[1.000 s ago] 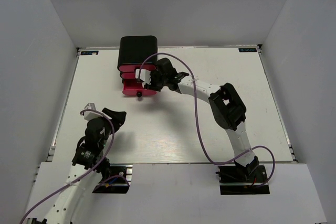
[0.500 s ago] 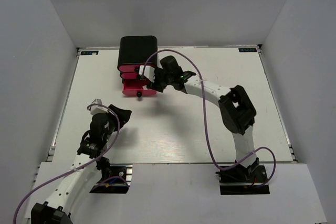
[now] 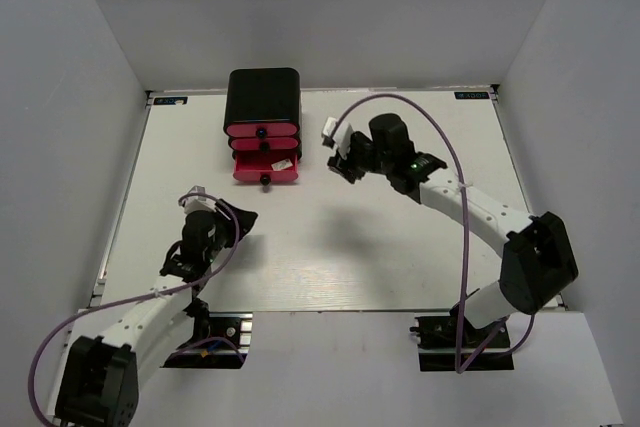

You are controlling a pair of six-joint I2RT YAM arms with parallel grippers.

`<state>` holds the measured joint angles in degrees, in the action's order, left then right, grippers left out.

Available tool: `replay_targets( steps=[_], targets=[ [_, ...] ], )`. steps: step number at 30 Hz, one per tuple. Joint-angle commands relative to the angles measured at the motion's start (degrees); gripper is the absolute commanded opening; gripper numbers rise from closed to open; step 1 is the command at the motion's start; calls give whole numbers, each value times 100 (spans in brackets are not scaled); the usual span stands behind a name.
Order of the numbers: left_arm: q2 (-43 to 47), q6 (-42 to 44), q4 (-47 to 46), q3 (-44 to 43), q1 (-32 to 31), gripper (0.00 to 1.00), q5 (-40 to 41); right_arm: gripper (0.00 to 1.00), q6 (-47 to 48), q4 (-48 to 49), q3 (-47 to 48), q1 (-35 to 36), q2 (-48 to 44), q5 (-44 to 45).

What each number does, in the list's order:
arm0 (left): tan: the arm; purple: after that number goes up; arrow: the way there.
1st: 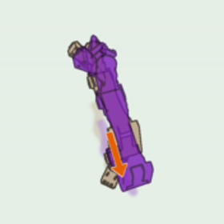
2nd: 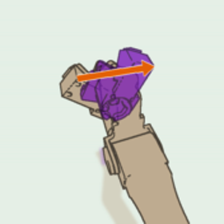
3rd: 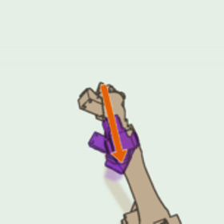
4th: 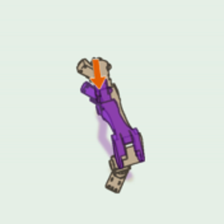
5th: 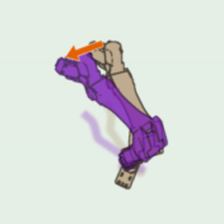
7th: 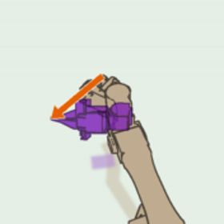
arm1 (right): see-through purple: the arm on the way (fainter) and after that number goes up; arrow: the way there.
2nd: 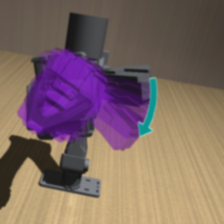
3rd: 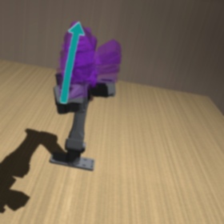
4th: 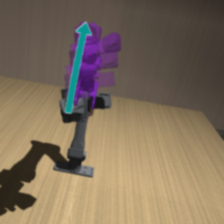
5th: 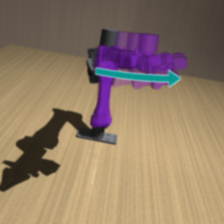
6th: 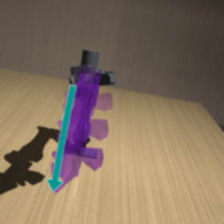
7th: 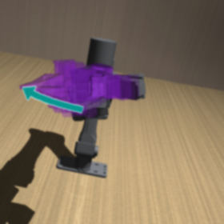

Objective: Sort the stationery into containers
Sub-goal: Close the drawer in the storage box.

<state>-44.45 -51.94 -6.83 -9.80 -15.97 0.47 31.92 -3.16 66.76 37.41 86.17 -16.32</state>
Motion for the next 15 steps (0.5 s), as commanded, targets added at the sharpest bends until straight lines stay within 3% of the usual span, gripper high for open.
replay_targets(
  steps=[1, 2, 4, 8, 15],
  targets=[
    [-581, -184, -1063, 84, 58, 54, -284, 38, -432, -1, -549, -242, -415, 15],
    [-765, -254, -1214, 84, 59, 42, -284, 29, -485, -1, -768, -269, -608, 23],
    [-1337, -255, -1565, 5, 59, 34, -398, 20, -564, 52, -1068, -374, -864, 32],
    [-2225, -360, -1988, -267, 59, 22, -522, 20, -591, 87, -1647, -559, -1321, 58],
    [-3288, -896, -2463, -671, 59, 15, -416, 21, -731, 210, -2027, -849, -1577, 58]
  ],
)
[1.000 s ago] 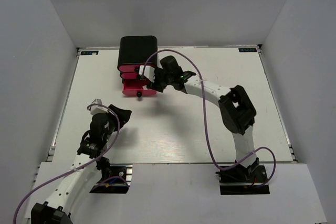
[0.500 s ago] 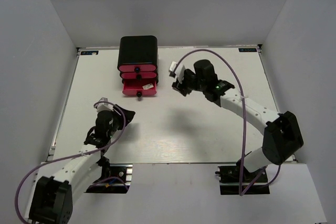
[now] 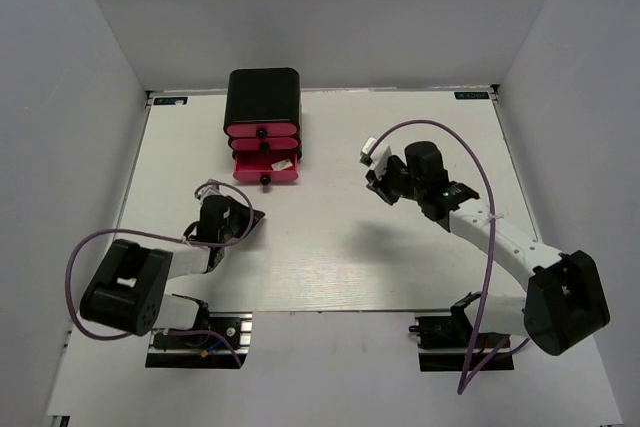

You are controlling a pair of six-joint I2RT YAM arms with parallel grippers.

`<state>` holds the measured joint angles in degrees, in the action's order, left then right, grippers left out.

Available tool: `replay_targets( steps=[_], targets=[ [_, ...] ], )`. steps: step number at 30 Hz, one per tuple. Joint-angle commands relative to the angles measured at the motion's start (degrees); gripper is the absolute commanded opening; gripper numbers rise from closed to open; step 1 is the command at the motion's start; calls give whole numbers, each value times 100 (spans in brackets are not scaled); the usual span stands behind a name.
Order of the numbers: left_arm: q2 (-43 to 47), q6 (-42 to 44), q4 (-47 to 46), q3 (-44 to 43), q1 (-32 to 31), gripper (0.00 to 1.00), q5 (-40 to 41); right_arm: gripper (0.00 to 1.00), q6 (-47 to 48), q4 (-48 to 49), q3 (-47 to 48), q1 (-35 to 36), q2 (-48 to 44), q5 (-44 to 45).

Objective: Sort the stationery into containers
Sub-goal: Close the drawer in the storage box.

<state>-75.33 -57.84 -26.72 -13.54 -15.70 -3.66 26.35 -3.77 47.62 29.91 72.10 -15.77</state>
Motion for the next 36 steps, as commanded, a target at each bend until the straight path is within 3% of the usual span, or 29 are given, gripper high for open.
replay_targets(
  steps=[1, 16, 36],
  targets=[
    [-445, -359, -474, -359, 32, 13, 49, 21, -200, 272, -138, -108, -222, -14],
    [-2178, -1123, 71, -1977, 32, 11, 744, 22, -315, 614, -569, -556, -495, -154],
    [-3110, -1581, 413, -3514, 32, 18, 981, 22, -192, 535, -560, -715, -416, -269]
  ],
)
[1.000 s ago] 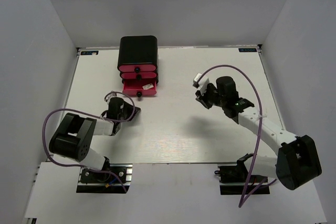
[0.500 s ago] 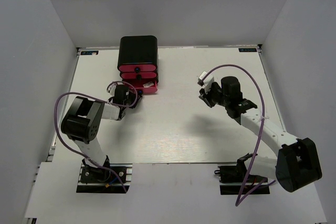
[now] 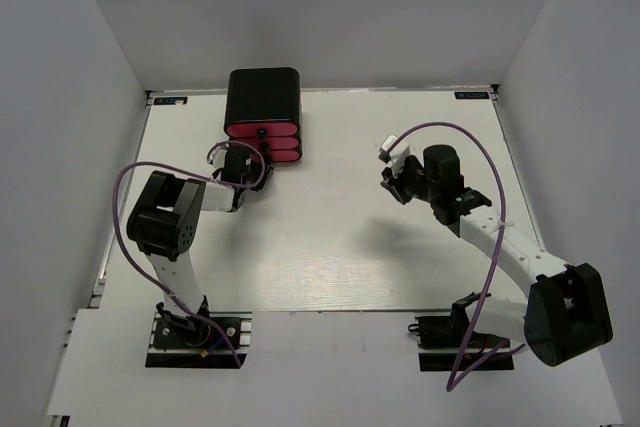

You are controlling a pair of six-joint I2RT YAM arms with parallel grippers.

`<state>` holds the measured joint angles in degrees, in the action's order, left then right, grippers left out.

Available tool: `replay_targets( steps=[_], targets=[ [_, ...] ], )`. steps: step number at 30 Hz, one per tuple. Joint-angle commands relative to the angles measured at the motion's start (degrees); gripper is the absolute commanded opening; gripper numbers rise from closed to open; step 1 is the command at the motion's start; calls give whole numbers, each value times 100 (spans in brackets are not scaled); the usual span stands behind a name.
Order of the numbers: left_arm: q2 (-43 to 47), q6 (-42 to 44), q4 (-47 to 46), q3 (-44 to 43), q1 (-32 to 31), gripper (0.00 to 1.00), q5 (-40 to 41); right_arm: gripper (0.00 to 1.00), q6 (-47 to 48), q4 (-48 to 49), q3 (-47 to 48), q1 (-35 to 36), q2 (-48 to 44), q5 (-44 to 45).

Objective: Sort the stationery into containers
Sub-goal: Close the drawer in the storage box, then reset both arms

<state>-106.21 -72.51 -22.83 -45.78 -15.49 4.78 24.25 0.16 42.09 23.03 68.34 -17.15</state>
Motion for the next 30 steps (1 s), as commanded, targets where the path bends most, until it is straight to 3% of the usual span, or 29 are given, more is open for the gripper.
replay_targets(
  steps=[1, 9, 12, 15, 16, 19, 20, 26, 30],
  targets=[
    [-22, -114, 24, -370, 10, 19, 138, 22, 36, 142, -7, -35, -48, -122],
    [30, -114, 305, -398, 10, 25, 7, 25, 80, -7, -16, -44, -92, -245],
    [390, -62, 200, 163, 10, 43, -319, 37, 97, -192, -25, -70, -110, -351],
    [1046, 122, 200, 858, -59, 66, -582, 70, 106, -385, -43, -53, -215, -473],
    [1259, 297, 200, 1034, -60, 71, -687, 90, 80, -394, -60, -35, -259, -474],
    [2205, 788, 270, 1729, -60, 83, -935, 90, -139, -500, -69, -44, -338, -404],
    [2523, 982, 392, 2009, -60, 99, -1004, 90, -410, -552, -43, -53, -356, -308],
    [5018, 2484, 1086, 2433, -113, 100, -1206, 90, -1001, -535, 63, -52, -707, 237],
    [5890, 3092, 1448, 2372, -113, 100, -1347, 90, -1080, -500, 81, -52, -953, 326]
  ],
)
